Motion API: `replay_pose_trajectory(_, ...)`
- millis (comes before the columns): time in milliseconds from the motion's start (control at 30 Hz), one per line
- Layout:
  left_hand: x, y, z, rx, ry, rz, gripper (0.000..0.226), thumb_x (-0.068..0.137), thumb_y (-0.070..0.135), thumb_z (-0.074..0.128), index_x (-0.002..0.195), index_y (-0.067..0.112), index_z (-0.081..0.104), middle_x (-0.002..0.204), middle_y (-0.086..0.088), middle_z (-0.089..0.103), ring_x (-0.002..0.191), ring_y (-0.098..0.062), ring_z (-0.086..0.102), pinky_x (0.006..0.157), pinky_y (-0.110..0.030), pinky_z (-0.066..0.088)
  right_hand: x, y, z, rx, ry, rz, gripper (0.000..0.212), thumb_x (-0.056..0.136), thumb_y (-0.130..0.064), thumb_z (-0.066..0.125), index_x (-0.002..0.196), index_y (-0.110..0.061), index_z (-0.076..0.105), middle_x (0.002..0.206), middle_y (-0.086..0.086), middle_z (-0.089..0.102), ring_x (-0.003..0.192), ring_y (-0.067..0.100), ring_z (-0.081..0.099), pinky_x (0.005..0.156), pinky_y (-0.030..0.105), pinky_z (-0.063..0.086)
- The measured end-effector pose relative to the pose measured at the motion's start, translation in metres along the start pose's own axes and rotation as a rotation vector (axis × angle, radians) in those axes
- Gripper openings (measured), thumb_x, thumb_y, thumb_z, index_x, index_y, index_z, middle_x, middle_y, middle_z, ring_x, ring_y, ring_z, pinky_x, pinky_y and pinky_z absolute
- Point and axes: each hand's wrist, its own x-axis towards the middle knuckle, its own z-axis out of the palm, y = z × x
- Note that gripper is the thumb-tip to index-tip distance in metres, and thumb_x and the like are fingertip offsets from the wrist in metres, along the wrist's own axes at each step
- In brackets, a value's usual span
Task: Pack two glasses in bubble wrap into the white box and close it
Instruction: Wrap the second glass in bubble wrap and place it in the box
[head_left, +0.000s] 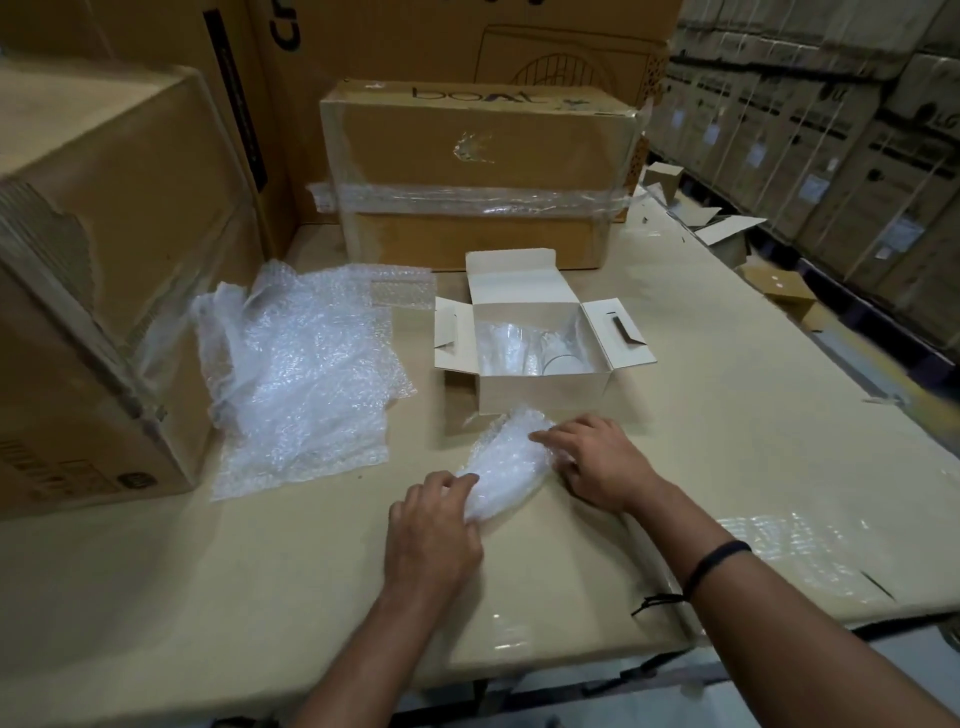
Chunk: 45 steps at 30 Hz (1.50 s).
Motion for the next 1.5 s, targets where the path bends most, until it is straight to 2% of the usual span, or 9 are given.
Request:
replay_pose_trajectory(167, 0.023, -0.005, -0.008, -0.173, 0.022, -0.116, 0.053, 0.076, 0.002, 0.056, 0.121, 0.028, 0.064, 0.118, 0.006, 0.065, 0.109, -0.020, 0.059, 0.090, -0.031, 0.046, 0.015, 0.005, -0.004, -0.098, -0.030, -0.089, 0.040, 0.094, -0.035, 0.051, 0.134, -0.036, 0.054, 0.132, -0.003, 0.052, 0.120, 0.024, 0.043, 0.097, 0.035, 0.032)
replay_pose_trajectory(367, 0.046, 0.003, -0.016, -0.385, 0.214, -0.117, 0.042, 0.076, -0.007, 0.060, 0.104, 0.024, 0.067, 0.083, 0.011, 0.066, 0.078, -0.012, 0.063, 0.065, -0.014, 0.041, 0.028, 0.028, -0.037, 0.129, 0.076, -0.183, 0.018, 0.090, -0.019, 0.056, 0.101, -0.018, 0.070, 0.107, 0.002, 0.068, 0.099, 0.027, 0.059, 0.078, 0.032, 0.043)
replay_pose_trajectory(467, 0.069, 0.013, -0.025, -0.420, 0.353, -0.025, 0.031, 0.077, -0.008, 0.067, 0.095, 0.017, 0.065, 0.076, 0.015, 0.059, 0.068, -0.005, 0.053, 0.062, -0.007, 0.038, 0.037, 0.048, -0.073, 0.256, 0.190, -0.136, 0.017, 0.092, -0.022, 0.062, 0.105, -0.015, 0.070, 0.104, 0.004, 0.072, 0.097, 0.026, 0.064, 0.082, 0.038, 0.050)
replay_pose_trajectory(600, 0.125, 0.027, -0.030, -0.271, 0.528, 0.048, 0.018, 0.076, 0.003, 0.071, 0.088, 0.015, 0.069, 0.087, 0.005, 0.066, 0.081, -0.016, 0.058, 0.071, -0.031, 0.047, 0.074, 0.079, -0.115, 0.279, 0.259, -0.048, 0.025, 0.094, -0.037, 0.060, 0.113, -0.023, 0.066, 0.111, -0.001, 0.071, 0.099, 0.022, 0.064, 0.082, 0.038, 0.052)
replay_pose_trajectory(700, 0.176, 0.032, -0.032, -0.048, 0.549, -0.004, 0.013, 0.078, 0.014, 0.073, 0.090, 0.018, 0.073, 0.097, -0.002, 0.064, 0.093, -0.025, 0.054, 0.078, -0.037, 0.037, 0.109, 0.098, -0.126, 0.234, 0.291, 0.057, 0.028, 0.093, -0.042, 0.060, 0.117, -0.029, 0.061, 0.114, -0.003, 0.069, 0.098, 0.021, 0.063, 0.075, 0.033, 0.050)
replay_pose_trajectory(933, 0.260, 0.036, -0.024, 0.188, 0.367, 0.074, 0.021, 0.081, 0.010, 0.064, 0.096, 0.024, 0.068, 0.100, 0.003, 0.068, 0.095, -0.022, 0.058, 0.087, -0.038, 0.031, 0.164, 0.108, -0.105, 0.153, 0.338, 0.140, 0.017, 0.096, -0.034, 0.057, 0.108, -0.025, 0.064, 0.101, 0.004, 0.070, 0.084, 0.023, 0.062, 0.066, 0.032, 0.050)
replay_pose_trajectory(1233, 0.281, 0.048, -0.012, 0.659, -0.198, 0.108, 0.041, 0.086, 0.042, 0.039, 0.113, 0.031, 0.068, 0.127, 0.001, 0.055, 0.122, -0.026, 0.039, 0.104, -0.051, 0.016, 0.187, 0.118, -0.090, -0.248, 0.197, -0.149, 0.017, 0.091, -0.027, 0.060, 0.102, -0.027, 0.072, 0.112, -0.004, 0.065, 0.100, 0.021, 0.048, 0.080, 0.035, 0.036)
replay_pose_trajectory(1367, 0.282, 0.053, -0.016, 0.602, -0.122, 0.064, 0.043, 0.081, 0.043, 0.044, 0.114, 0.029, 0.068, 0.125, 0.003, 0.059, 0.118, -0.024, 0.042, 0.100, -0.049, 0.018, 0.180, 0.118, -0.093, -0.326, 0.148, -0.142, 0.032, 0.093, -0.040, 0.057, 0.121, -0.027, 0.065, 0.126, -0.001, 0.056, 0.111, 0.024, 0.044, 0.088, 0.036, 0.035)
replay_pose_trajectory(1500, 0.277, 0.056, -0.017, 0.399, 0.123, 0.194, 0.037, 0.079, 0.026, 0.056, 0.115, 0.027, 0.065, 0.118, 0.005, 0.063, 0.107, -0.020, 0.052, 0.092, -0.040, 0.026, 0.171, 0.105, -0.097, -0.286, 0.222, -0.211, 0.042, 0.087, -0.015, 0.066, 0.128, -0.022, 0.060, 0.130, 0.003, 0.056, 0.114, 0.024, 0.048, 0.090, 0.036, 0.039)
